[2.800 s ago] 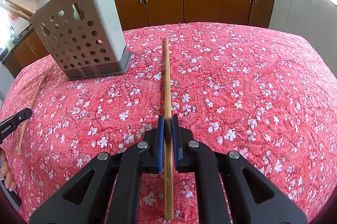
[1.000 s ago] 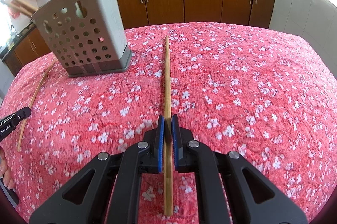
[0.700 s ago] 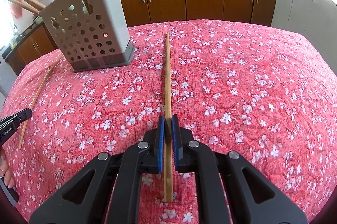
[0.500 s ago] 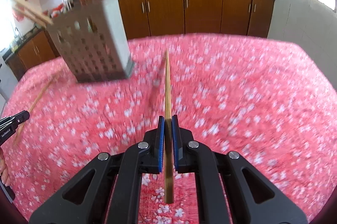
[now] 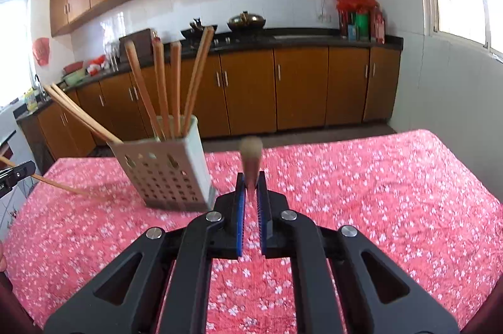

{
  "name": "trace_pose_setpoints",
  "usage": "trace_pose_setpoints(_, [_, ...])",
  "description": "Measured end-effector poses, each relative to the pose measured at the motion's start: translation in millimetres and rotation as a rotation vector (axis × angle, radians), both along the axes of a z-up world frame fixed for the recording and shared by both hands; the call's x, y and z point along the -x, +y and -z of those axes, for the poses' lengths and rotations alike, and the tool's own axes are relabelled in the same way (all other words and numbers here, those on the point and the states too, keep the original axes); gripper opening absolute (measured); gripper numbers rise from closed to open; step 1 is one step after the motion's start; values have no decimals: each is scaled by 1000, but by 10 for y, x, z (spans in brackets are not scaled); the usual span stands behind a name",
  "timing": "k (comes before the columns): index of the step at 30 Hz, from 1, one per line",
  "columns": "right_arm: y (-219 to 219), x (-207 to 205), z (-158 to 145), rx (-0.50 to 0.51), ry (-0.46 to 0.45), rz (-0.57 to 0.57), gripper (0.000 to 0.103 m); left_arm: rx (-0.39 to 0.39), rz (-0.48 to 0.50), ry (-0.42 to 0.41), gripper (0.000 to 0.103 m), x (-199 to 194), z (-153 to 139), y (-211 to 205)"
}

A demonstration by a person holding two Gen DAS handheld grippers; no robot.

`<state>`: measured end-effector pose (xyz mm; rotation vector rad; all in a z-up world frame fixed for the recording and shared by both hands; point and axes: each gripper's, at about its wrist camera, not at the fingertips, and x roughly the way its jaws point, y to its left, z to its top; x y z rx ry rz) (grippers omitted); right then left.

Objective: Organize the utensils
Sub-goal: 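Lift both held chopsticks and carry them over the perforated holder, then lower both chopsticks upright into the holder, both grippers, then open both grippers to release the chopsticks into the holder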

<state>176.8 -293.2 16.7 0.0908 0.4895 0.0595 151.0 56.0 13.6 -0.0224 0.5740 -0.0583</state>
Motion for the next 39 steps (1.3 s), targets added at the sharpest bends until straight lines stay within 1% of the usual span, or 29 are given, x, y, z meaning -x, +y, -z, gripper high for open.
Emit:
trace_pose_setpoints(4, [54,29,-162,-26,-32,-28,8,9,14,-22,8,15,-109,-12])
trace_pose_setpoints(9, [163,126,-460,-84,-89,-105,8,40,61,-73,8,102,-355,-134])
trace_pose_setpoints(13, [277,235,-786,-123,-174,-172,8,60,94,-141,8,161,-633,-278])
trace_pose_setpoints(16, [363,283,-1025,-136,-248,-206,8,69,109,-212,8,170,-875,-403])
trace_pose_setpoints(18, [440,265,-1176,-129,-302,-210,8,85,109,-256,8,127,-1038,-480])
trace_pose_setpoints(21, [489,187,-1314,-124,-358,-200,8,113,97,-310,8,25,-1239,-556])
trace_pose_setpoints(24, [495,52,-1370,-121,-380,-184,8,131,71,-360,8,-123,-1380,-630])
trace_pose_setpoints(26, [511,-70,-1348,-108,-372,-172,8,148,57,-380,8,-229,-1416,-661])
trace_pose_setpoints(28, [520,-140,-1289,-103,-352,-160,8,156,43,-394,8,-327,-1415,-688])
trace_pose_setpoints(31, [527,-284,-1141,-93,-310,-146,8,172,28,-402,8,-488,-1325,-715])
trace_pose_setpoints(34, [550,-385,-997,-91,-264,-142,8,181,35,-375,8,-651,-1177,-763])
trace_pose_setpoints(35, [555,-421,-961,-88,-250,-144,8,182,41,-352,8,-714,-1102,-793])
trace_pose_setpoints(39, [596,-466,-840,-69,-215,-148,9,186,55,-297,10,-806,-909,-794])
